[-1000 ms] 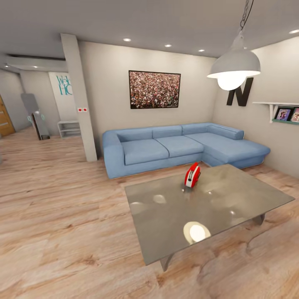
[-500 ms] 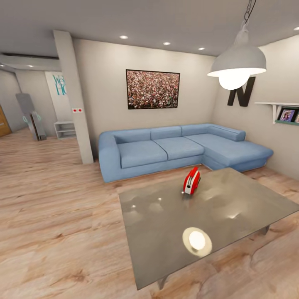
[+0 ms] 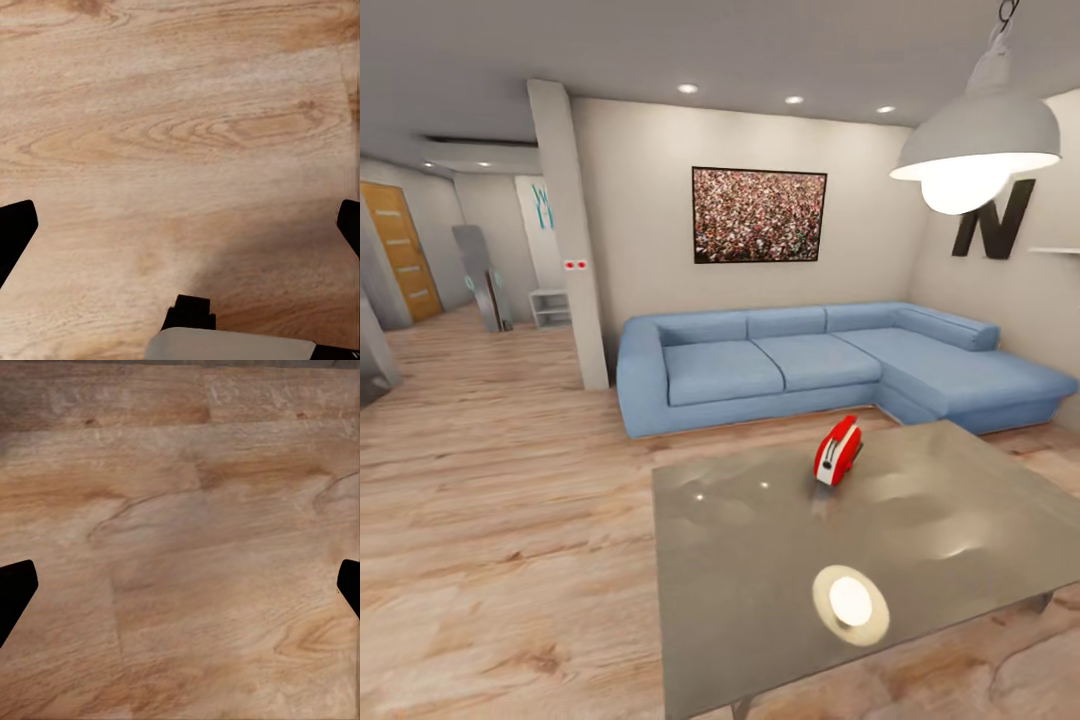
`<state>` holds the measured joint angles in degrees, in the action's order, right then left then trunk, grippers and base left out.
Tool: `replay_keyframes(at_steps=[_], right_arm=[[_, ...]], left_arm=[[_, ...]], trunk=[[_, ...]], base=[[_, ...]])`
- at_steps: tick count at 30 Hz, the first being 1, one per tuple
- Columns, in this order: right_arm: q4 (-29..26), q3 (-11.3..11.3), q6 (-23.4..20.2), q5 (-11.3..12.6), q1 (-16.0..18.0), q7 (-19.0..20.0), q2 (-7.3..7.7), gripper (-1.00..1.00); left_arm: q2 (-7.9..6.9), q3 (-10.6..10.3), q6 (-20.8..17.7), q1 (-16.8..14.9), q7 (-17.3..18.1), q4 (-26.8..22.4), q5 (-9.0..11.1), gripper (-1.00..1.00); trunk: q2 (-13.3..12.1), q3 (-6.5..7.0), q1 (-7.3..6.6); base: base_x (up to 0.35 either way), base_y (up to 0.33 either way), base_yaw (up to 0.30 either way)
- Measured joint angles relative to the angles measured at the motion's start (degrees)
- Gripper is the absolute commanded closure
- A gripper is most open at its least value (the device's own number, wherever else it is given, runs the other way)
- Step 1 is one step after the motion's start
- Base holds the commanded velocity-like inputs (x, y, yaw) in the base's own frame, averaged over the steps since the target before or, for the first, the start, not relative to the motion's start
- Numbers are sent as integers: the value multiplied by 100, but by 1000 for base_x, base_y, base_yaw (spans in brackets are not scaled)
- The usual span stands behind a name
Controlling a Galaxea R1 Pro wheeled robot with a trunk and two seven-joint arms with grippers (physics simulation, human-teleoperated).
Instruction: Turn on the radio receiver that's on the table in the living room.
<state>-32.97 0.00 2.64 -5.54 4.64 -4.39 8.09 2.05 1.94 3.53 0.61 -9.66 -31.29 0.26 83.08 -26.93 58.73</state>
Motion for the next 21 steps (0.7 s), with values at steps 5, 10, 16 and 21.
replay_keyframes(at_steps=[5,10,16,21], right_arm=[[-1,0,0,0,-1,0,0,-100],[0,0,0,0,-1,0,0,-100],[0,0,0,7,-1,0,0,-100],[1,-1,0,5,-2,0,0,-100]], left_arm=[[-2,1,-1,0,0,0,0,-100],[-7,0,-1,0,-3,0,0,-100],[-22,3,-1,0,-6,0,0,-100],[-35,6,6,0,-2,0,0,-100]], trunk=[[0,0,0],[0,0,0],[0,0,0],[0,0,0]], base=[[6,-331,300],[62,-328,300],[156,-252,300],[107,-119,174]])
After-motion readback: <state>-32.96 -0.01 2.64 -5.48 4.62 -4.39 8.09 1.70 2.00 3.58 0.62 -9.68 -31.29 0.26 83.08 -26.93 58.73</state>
